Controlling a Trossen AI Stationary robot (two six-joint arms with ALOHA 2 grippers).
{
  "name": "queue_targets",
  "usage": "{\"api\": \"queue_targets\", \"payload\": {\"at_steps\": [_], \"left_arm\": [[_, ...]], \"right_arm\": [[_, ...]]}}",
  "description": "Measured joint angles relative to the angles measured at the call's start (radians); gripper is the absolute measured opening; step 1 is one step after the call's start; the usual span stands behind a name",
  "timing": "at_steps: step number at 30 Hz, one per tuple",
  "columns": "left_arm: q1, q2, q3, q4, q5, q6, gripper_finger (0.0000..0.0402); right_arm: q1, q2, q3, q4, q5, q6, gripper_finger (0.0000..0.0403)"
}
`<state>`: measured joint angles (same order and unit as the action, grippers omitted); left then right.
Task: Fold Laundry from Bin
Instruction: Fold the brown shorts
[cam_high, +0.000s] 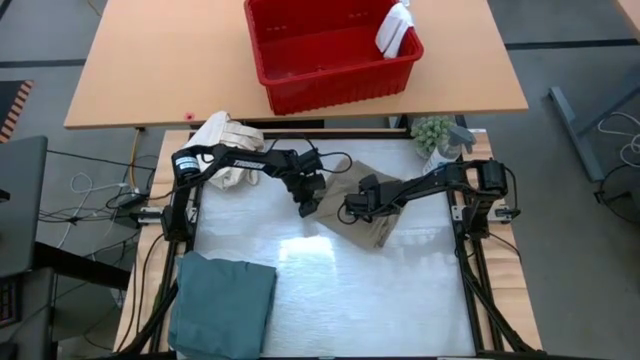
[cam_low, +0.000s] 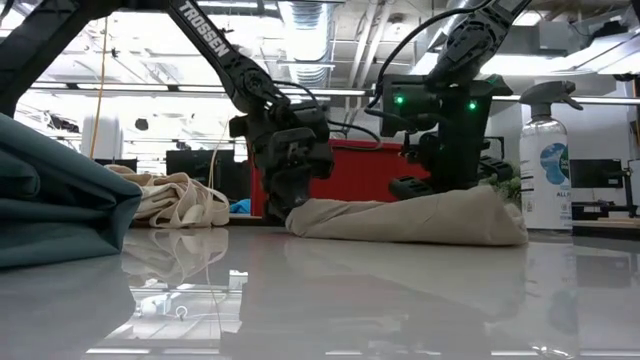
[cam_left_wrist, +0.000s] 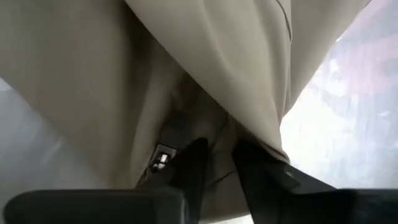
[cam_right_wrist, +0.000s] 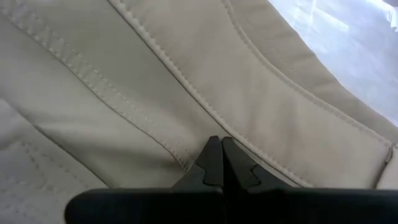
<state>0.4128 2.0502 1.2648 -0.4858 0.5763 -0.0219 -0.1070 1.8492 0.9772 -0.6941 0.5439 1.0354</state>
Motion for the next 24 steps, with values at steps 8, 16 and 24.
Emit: {"api": "queue_targets", "payload": {"at_steps": [8,16,24], "left_arm": [[0.063,-0.002,0.002,0.007,-0.022,0.051,0.0155],[0.133,0.001,-0.001,0.039,0.118,-0.093,0.0138],[0.124,0.001,-0.001,0.011,0.086,-0.024,0.0012]], "right_arm": [[0.000,0.000,-0.001,0.007,-0.006,-0.044,0.0014],[-0.012,0.000,-0.002,0.010,-0.013,-0.053,0.0014],[-0.013,0.000,-0.009,0.032,-0.016,-0.094,0.0014]]}}
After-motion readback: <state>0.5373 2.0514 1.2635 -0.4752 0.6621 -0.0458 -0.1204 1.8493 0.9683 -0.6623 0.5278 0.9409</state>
